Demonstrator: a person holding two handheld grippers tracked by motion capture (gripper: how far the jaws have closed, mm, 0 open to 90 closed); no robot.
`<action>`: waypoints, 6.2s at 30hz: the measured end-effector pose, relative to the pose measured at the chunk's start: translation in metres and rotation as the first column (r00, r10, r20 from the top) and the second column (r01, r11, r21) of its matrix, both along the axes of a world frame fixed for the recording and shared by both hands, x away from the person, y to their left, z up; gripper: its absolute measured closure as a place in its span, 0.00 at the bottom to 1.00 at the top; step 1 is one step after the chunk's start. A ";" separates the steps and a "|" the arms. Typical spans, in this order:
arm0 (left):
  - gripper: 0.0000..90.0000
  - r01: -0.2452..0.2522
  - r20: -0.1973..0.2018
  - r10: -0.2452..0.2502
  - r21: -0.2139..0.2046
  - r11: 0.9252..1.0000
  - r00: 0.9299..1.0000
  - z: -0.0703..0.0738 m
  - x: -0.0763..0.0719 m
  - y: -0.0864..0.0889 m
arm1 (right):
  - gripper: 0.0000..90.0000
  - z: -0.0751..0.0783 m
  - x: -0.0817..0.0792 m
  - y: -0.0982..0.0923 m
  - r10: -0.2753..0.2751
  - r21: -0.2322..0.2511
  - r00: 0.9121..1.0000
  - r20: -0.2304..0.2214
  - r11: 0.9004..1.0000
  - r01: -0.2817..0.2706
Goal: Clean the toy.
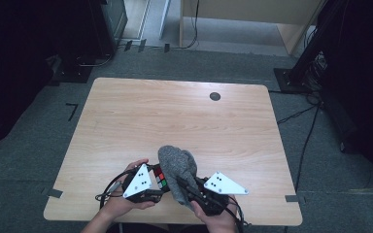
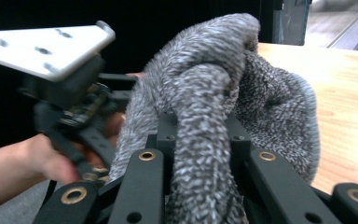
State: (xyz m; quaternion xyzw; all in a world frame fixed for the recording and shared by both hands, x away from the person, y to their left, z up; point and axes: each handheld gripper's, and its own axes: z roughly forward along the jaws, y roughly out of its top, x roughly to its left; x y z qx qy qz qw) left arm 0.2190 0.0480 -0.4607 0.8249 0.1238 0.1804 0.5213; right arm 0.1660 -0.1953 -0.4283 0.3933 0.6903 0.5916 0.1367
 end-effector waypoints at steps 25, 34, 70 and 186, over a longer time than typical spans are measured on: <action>0.38 0.027 -0.072 -0.040 -0.172 0.985 0.997 0.010 0.009 0.021 | 0.85 -0.013 0.018 -0.034 -0.036 0.134 0.993 -0.114 0.990 0.051; 0.38 0.035 -0.087 -0.058 -0.238 0.971 0.994 0.017 0.011 0.029 | 0.88 -0.027 0.021 -0.015 0.183 0.134 0.976 -0.119 0.977 -0.167; 0.38 -0.066 -0.169 0.017 -0.286 0.956 0.985 0.018 0.013 0.023 | 0.88 -0.048 0.021 0.007 0.070 0.033 0.993 -0.099 0.997 -0.067; 0.36 -0.540 -0.196 0.562 0.158 0.827 0.804 -0.053 0.068 0.029 | 0.85 -0.061 0.042 -0.092 -0.339 -0.216 0.940 -0.033 0.921 0.324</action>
